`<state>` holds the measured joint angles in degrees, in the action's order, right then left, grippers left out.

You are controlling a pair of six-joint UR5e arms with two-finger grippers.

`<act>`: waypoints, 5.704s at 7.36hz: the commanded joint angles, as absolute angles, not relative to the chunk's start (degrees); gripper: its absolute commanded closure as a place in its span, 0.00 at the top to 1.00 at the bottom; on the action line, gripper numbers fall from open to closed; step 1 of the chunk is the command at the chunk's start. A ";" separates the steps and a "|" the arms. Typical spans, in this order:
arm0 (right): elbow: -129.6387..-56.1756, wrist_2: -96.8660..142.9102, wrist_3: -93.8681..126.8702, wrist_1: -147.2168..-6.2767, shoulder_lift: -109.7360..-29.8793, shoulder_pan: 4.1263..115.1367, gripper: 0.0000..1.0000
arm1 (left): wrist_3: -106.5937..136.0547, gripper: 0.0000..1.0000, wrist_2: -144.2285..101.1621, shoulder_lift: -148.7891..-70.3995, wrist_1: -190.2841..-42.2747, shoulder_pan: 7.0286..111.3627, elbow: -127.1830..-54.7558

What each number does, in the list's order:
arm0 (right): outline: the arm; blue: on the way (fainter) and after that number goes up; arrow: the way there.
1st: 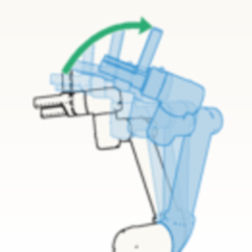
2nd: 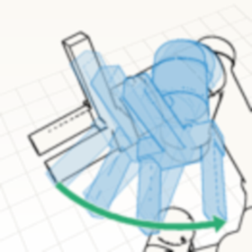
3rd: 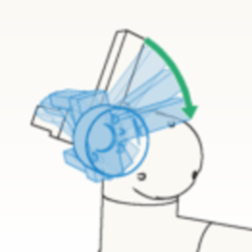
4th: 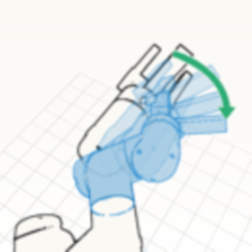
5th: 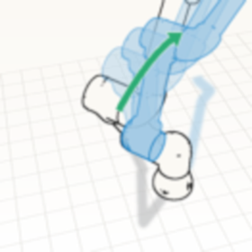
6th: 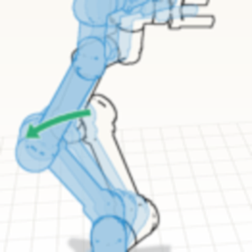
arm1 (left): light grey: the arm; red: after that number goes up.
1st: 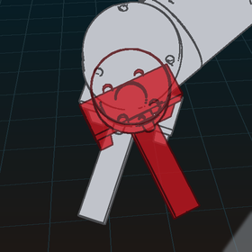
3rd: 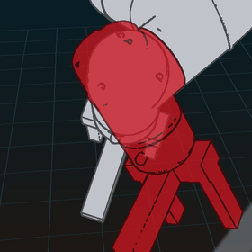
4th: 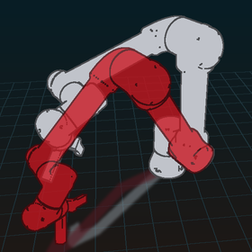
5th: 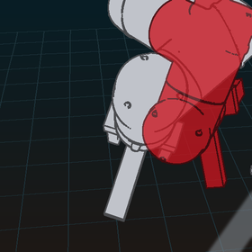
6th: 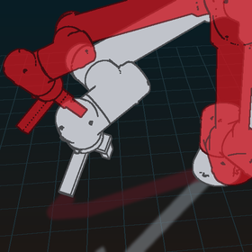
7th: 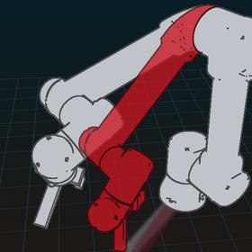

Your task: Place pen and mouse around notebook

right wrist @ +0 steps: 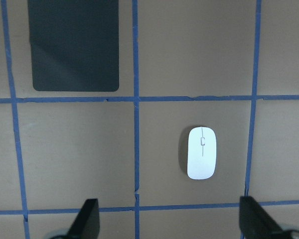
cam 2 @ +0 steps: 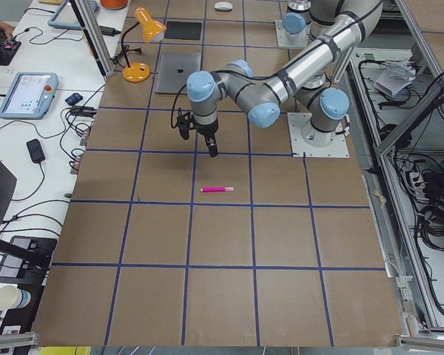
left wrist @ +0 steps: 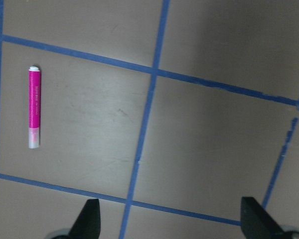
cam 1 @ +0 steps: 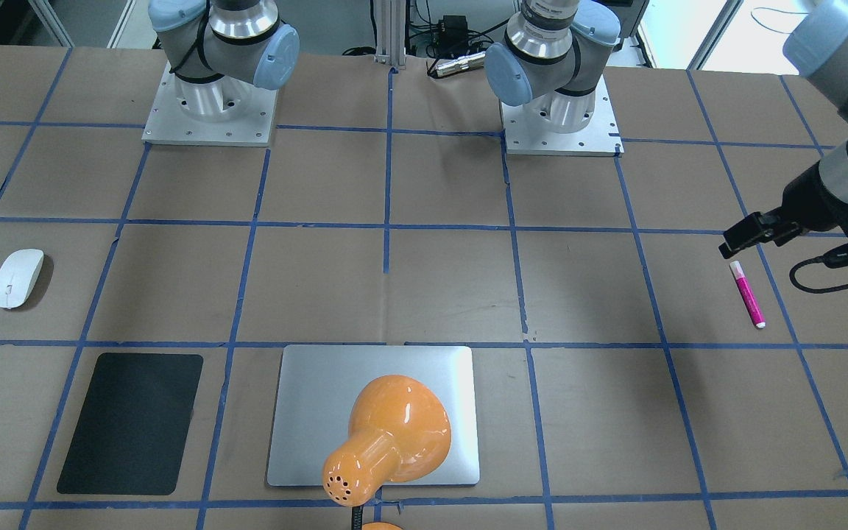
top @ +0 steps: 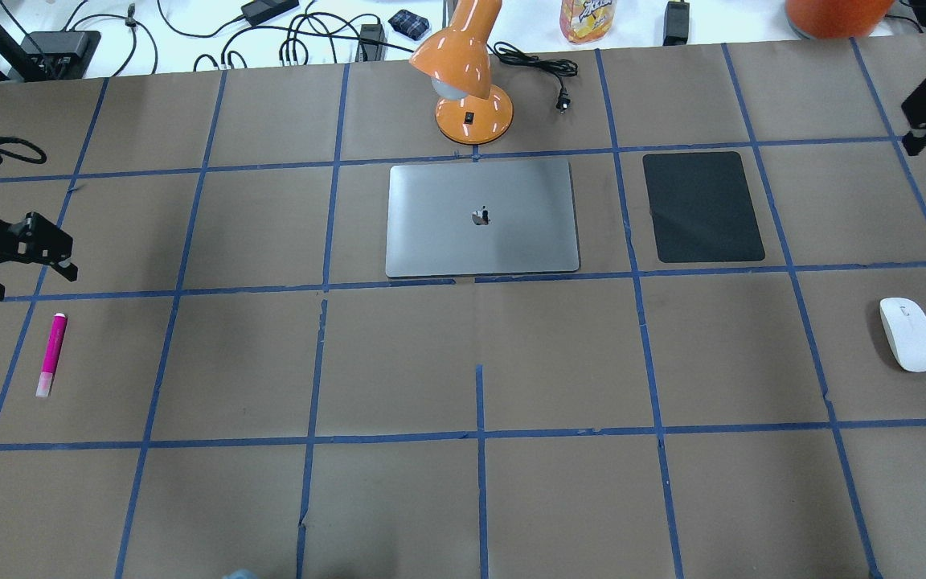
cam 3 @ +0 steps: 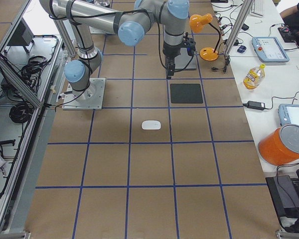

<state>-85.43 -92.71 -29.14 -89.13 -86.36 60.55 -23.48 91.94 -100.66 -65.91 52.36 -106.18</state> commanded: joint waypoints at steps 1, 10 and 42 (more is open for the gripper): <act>-86.56 -92.29 -32.77 -89.21 -85.43 55.04 1.00 | -33.62 1.00 91.85 -107.20 -54.70 46.00 -109.33; -103.87 -92.90 -34.89 -112.04 -71.47 49.94 0.96 | -34.10 0.36 91.93 -113.20 -53.26 44.39 -109.69; -90.53 -89.56 -9.49 -123.48 -55.55 79.19 0.62 | 103.62 0.02 82.36 -115.05 -47.72 113.91 -109.69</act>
